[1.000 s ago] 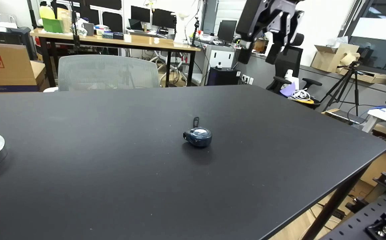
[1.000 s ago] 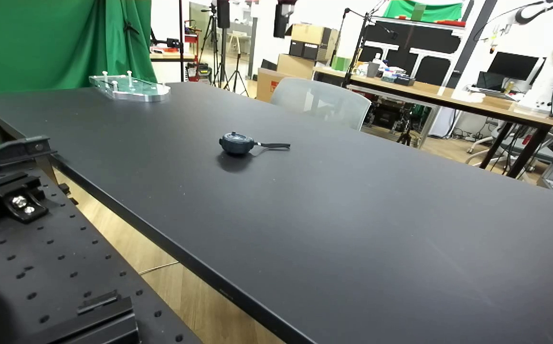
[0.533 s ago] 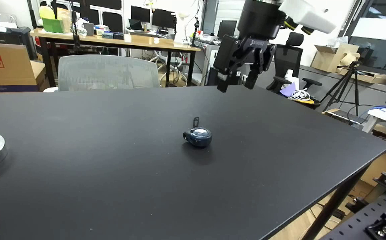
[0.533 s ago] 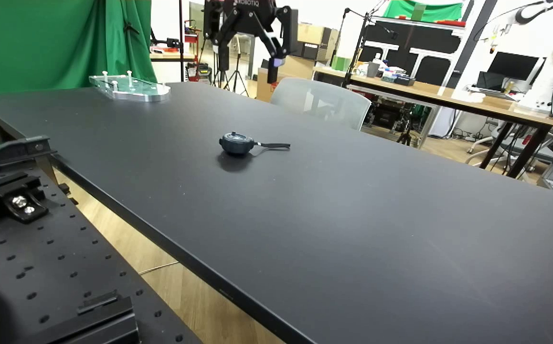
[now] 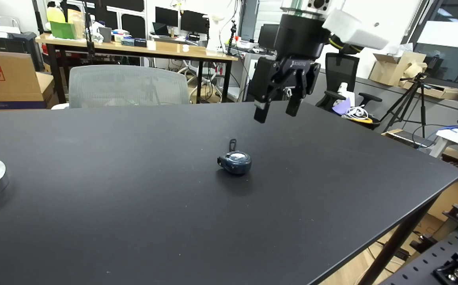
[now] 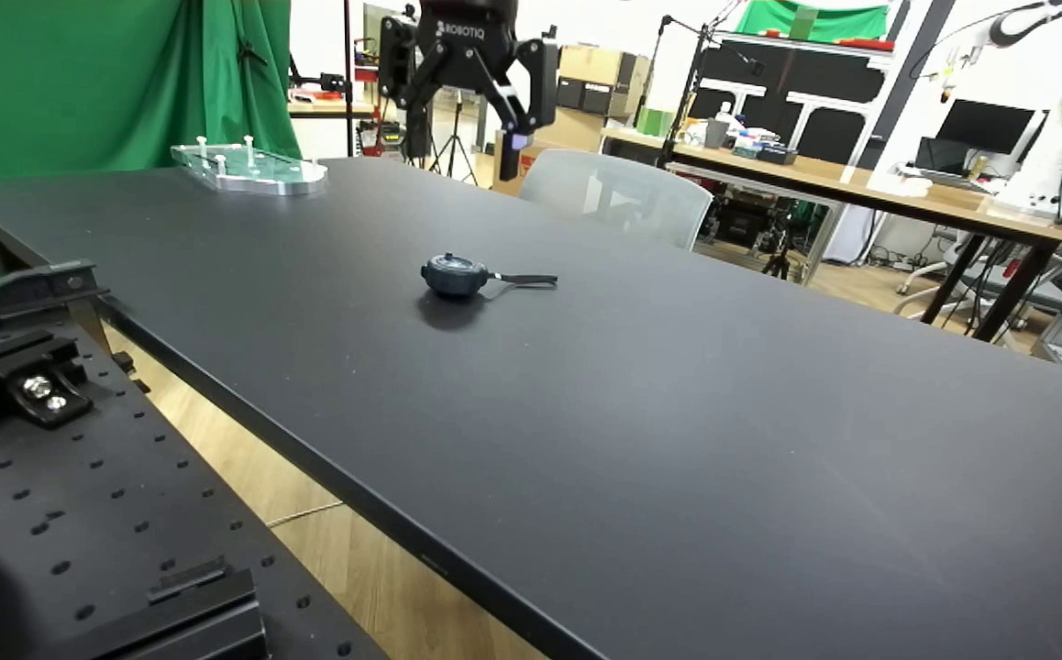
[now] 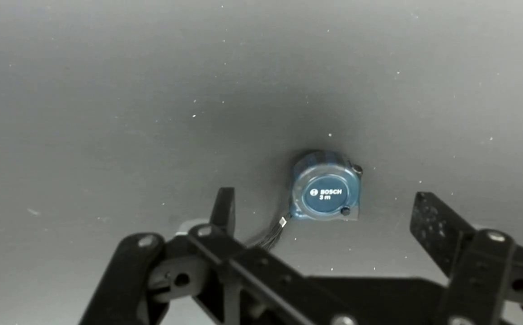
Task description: Move the measuring tape forward
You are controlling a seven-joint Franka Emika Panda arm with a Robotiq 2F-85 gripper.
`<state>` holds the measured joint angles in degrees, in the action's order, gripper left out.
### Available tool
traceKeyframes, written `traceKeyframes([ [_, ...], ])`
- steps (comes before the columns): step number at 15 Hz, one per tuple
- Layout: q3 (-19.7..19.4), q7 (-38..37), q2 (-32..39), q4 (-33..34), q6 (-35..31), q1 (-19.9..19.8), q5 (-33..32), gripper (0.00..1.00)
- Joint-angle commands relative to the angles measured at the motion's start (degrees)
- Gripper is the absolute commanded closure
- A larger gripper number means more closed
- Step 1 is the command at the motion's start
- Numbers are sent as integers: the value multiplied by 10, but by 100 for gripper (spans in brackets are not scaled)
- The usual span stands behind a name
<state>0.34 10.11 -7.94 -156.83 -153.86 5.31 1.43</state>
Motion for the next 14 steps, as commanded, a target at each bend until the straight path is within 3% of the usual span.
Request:
traceKeyframes([
  [1,18,-33,71,37,-8,-8,-33,0],
  [9,13,-99,199,118,-32,11,-152,0],
  [14,17,-92,242,149,-26,23,-145,0],
])
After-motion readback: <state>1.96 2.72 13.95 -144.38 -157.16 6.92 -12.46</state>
